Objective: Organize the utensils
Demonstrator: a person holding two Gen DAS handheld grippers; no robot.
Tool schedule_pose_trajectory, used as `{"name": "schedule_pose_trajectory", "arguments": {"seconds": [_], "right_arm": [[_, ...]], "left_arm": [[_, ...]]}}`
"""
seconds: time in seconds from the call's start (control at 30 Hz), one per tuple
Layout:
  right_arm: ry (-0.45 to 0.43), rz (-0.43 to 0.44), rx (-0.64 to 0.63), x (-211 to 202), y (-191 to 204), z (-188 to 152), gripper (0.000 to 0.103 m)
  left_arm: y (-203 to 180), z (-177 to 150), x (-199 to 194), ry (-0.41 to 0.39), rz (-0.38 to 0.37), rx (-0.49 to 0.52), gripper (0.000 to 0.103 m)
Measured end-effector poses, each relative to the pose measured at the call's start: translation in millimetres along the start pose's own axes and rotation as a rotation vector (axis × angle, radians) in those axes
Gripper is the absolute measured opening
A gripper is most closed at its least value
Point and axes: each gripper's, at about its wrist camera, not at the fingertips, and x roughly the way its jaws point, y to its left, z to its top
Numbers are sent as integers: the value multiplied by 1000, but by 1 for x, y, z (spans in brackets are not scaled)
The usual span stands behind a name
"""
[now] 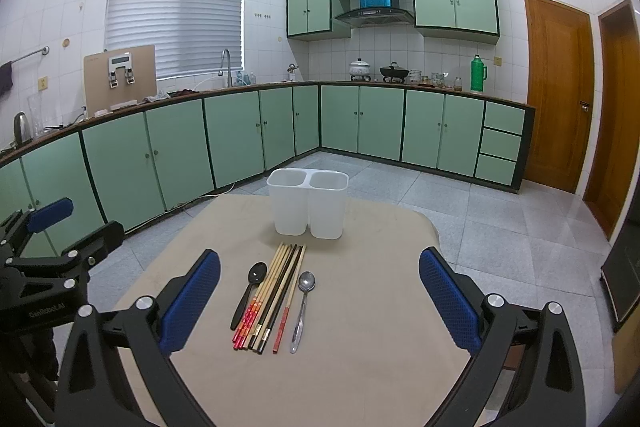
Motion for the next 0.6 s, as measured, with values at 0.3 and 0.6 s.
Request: {"name": "schedule_pose_trajectory", "arguments": {"seconds": [0.3,0.6], "right_arm": [[1,-1,0,2,-1,-1,97],[1,-1,1,4,-3,0,97]], "left_arm": [[0,-1,0,1,2,1,98],[2,0,-3,-1,5,2,98]]}}
